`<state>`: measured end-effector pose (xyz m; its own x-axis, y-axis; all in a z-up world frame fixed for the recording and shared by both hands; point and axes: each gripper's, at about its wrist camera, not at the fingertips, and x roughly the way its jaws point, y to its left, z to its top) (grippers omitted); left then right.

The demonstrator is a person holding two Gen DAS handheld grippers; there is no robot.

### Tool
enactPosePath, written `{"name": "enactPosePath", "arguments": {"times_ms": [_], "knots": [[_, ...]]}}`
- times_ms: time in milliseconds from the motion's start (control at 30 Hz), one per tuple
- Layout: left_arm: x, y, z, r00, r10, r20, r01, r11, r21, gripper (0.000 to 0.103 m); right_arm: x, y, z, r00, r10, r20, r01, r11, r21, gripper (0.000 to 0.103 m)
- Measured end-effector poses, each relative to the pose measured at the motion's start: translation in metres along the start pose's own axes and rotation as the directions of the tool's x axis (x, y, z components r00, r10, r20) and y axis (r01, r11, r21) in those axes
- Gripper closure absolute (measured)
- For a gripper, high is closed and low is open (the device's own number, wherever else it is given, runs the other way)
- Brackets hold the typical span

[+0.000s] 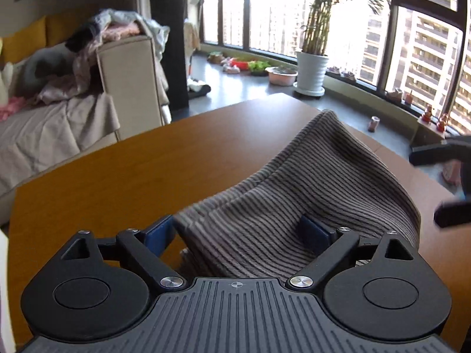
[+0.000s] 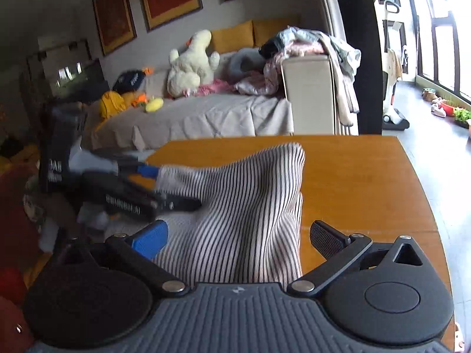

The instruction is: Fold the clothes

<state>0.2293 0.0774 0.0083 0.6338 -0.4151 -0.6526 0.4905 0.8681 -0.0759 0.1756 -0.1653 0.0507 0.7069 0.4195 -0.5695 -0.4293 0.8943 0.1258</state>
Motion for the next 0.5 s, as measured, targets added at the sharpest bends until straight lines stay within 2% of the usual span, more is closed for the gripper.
{"name": "enactPosePath", "arguments": {"times_ms": [33, 133, 267, 333, 367, 400, 433, 467, 500], "knots": [[0.005, 0.006, 0.000, 1.000, -0.021, -0.010, 0.020, 0.999, -0.049, 0.003, 0.010, 0.001, -0.007, 0.999, -0.031, -0.025, 0.030, 0.999, -0.021, 0.000], [0.009, 0.019, -0.004, 0.998, -0.051, -0.022, 0.048, 0.991, -0.128, 0.002, 0.021, -0.014, -0.011, 0.998, 0.036, -0.051, -0.031, 0.996, 0.085, 0.000], [0.005, 0.025, -0.009, 0.998, -0.058, -0.002, 0.057, 0.987, -0.151, 0.001, 0.012, -0.008, -0.008, 0.999, 0.040, -0.027, -0.039, 0.999, 0.012, 0.000], [-0.002, 0.020, -0.008, 0.999, -0.035, 0.024, 0.037, 0.991, -0.126, 0.002, 0.001, -0.007, -0.004, 0.999, 0.049, 0.010, -0.049, 0.999, 0.001, 0.001], [-0.008, 0.015, -0.006, 0.999, -0.020, 0.041, 0.024, 0.995, -0.102, 0.006, -0.006, -0.009, -0.002, 0.998, 0.051, 0.040, -0.051, 0.999, 0.001, 0.011], [-0.015, 0.009, -0.004, 0.998, -0.004, 0.062, 0.008, 0.998, -0.068, 0.008, -0.011, -0.012, 0.001, 0.996, 0.058, 0.060, -0.059, 0.998, 0.009, 0.031], [-0.023, 0.001, -0.002, 0.996, 0.015, 0.087, -0.013, 0.999, -0.029, 0.014, -0.014, -0.015, 0.005, 0.995, 0.065, 0.069, -0.067, 0.997, 0.029, 0.042], [-0.032, -0.007, 0.000, 0.992, 0.039, 0.119, -0.041, 0.999, 0.017, 0.021, -0.015, -0.021, 0.009, 0.995, 0.066, 0.079, -0.071, 0.996, 0.063, 0.059], [-0.041, -0.015, 0.002, 0.986, 0.058, 0.154, -0.067, 0.996, 0.059, 0.025, -0.017, -0.023, 0.012, 0.994, 0.060, 0.095, -0.068, 0.994, 0.084, 0.069]]}}
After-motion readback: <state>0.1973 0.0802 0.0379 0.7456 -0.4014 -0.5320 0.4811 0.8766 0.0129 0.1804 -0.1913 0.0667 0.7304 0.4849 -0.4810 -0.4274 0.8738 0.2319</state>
